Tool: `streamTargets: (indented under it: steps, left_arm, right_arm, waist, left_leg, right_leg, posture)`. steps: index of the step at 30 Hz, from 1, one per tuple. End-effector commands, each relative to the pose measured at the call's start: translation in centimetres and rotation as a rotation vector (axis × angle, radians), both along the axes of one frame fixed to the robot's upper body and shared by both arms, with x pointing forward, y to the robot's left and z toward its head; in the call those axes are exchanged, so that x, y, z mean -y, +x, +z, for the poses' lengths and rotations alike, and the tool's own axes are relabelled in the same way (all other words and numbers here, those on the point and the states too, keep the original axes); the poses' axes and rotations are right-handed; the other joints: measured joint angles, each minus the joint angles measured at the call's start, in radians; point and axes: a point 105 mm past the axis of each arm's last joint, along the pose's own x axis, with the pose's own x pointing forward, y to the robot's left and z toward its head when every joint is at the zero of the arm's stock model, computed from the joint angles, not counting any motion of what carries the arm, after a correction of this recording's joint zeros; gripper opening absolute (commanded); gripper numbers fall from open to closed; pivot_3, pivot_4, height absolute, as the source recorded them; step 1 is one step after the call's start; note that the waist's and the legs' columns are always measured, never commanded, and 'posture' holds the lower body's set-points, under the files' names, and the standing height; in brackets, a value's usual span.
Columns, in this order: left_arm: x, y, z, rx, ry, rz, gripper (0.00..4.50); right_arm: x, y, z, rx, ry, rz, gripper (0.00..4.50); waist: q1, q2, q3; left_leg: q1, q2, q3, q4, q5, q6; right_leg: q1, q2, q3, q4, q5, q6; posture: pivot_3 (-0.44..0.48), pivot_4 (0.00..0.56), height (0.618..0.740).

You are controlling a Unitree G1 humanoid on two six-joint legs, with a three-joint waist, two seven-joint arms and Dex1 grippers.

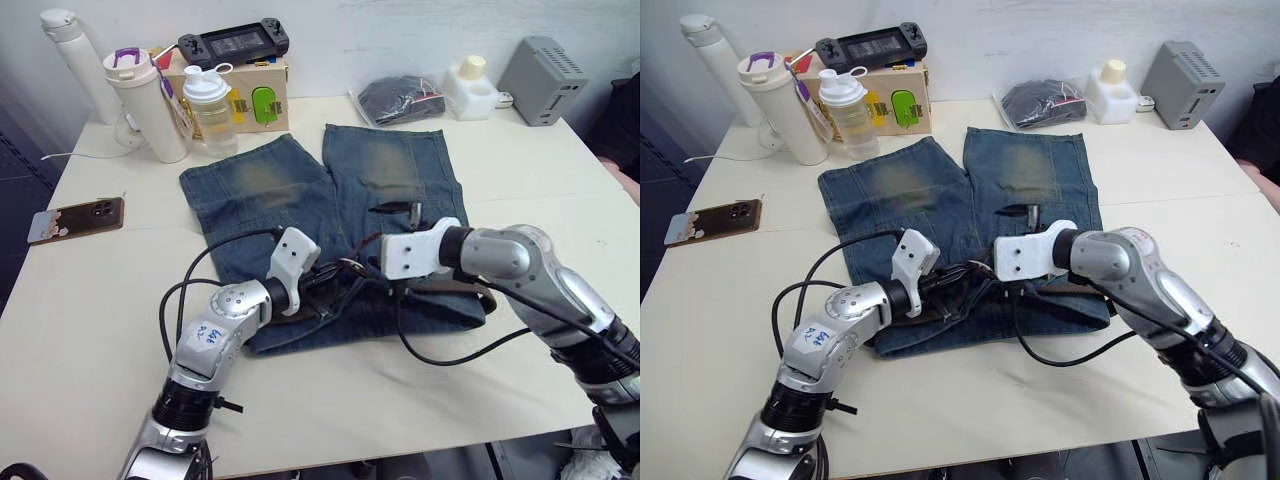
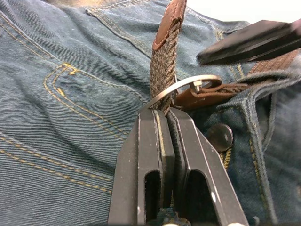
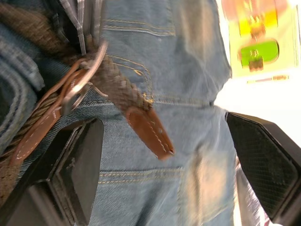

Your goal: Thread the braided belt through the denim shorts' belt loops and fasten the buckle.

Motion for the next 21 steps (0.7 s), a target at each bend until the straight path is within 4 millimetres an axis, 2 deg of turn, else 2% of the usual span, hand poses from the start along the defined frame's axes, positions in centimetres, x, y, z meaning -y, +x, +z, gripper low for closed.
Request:
streamTargets:
  steps: [1,3,6,11,17,19,21]
  left_arm:
    - [0.1,-0.1,0.6,0.041,0.007,-0.004,0.0]
    - [0.0,-0.1,0.6,0.043,0.008,0.003,0.0]
    - [-0.2,-0.1,0.7,0.047,0.01,0.008,0.0]
    - [-0.4,0.0,0.8,0.056,0.014,0.012,0.0]
    - [-0.5,-0.2,0.6,0.072,0.05,-0.009,0.0]
    - [-0.6,-0.2,1.4,0.086,0.004,-0.005,0.0]
    - [-0.7,-0.4,2.0,0.092,-0.042,-0.015,0.61]
  right_arm:
    - [-0.5,-0.1,0.4,0.045,-0.024,0.048,4.22]
    - [-0.5,0.0,0.2,0.037,-0.019,0.047,3.76]
    - [-0.4,0.0,-0.1,0.021,-0.017,0.034,2.3]
    - [-0.1,-0.1,-0.8,-0.008,-0.017,0.016,0.12]
    - [-0.1,-0.3,-0.8,-0.02,0.006,0.002,0.05]
    - [0.0,-0.2,-0.8,-0.021,0.017,-0.008,0.05]
    - [0.2,-0.1,-0.7,-0.017,0.024,-0.021,0.0]
  waist:
    - [0.0,0.0,0.0]
    - [0.0,0.0,0.0]
    - [0.0,0.0,0.0]
    - [0.0,0.0,0.0]
    - [-0.001,0.0,0.0]
    - [-0.001,0.0,0.0]
    - [0.0,0.0,0.0]
  left_leg:
    - [0.0,0.0,0.0,0.0,0.0,0.0]
    - [0.0,0.0,0.0,0.0,0.0,0.0]
    - [0.0,0.0,0.0,0.0,0.0,0.0]
    - [0.0,0.0,-0.001,0.0,0.0,0.0]
    - [0.0,0.0,0.0,0.0,0.0,0.0]
    - [0.0,0.0,0.0,0.0,0.0,0.0]
    - [0.0,0.0,-0.001,0.0,0.0,0.0]
  right_leg:
    - [0.0,0.0,0.0,0.0,0.0,0.0]
    - [0.0,0.0,0.0,0.0,0.0,0.0]
    - [0.0,-0.001,0.0,0.0,0.0,0.0]
    - [0.0,-0.001,0.0,0.0,0.0,0.0]
    - [0.0,-0.001,0.0,0.0,0.0,0.0]
    - [0.0,-0.001,0.0,0.0,0.0,0.0]
    - [0.0,-0.001,0.0,0.0,0.0,0.0]
  posture:
    - [0.0,0.15,0.687]
    - [0.0,0.15,0.687]
    - [0.0,0.15,0.687]
    - [0.0,0.15,0.687]
    - [0.0,0.15,0.687]
    - [0.0,0.15,0.687]
    - [0.0,0.15,0.687]
